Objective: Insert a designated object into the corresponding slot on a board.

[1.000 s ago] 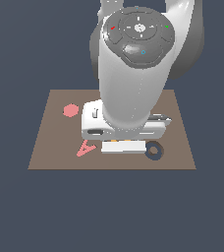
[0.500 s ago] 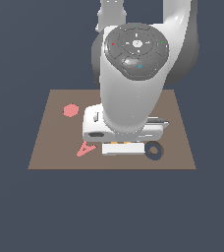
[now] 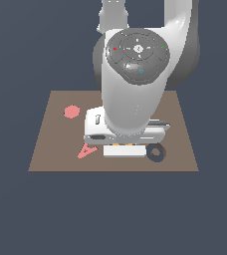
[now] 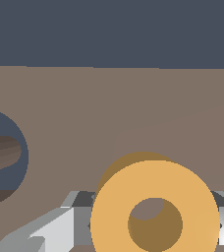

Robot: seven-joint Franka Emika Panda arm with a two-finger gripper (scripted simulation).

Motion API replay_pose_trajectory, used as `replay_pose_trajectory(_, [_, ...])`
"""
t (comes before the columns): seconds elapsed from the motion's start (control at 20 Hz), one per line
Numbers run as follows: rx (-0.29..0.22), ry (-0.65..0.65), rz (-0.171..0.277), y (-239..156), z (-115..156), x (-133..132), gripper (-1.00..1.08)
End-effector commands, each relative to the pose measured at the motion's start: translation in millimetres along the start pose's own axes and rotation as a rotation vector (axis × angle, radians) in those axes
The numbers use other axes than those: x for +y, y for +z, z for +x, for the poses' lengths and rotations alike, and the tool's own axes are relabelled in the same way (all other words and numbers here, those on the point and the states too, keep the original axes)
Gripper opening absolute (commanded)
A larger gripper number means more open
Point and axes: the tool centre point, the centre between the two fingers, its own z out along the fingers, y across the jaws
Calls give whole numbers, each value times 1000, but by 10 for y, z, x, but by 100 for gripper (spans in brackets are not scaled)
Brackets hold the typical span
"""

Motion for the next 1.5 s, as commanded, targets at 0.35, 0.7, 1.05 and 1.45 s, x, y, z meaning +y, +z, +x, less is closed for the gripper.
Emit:
replay_pose_trajectory(0.35, [0,11,0,0,-5,-4,-100])
replay_pose_trajectory(0.7, [0,83,0,-4,-37,-34,-100])
replay_pose_trajectory(1.05, [0,223,0,-11,-91,-97,-100])
replay_pose_trajectory(1.45, [0,462,1,-23,-162,-224,-100])
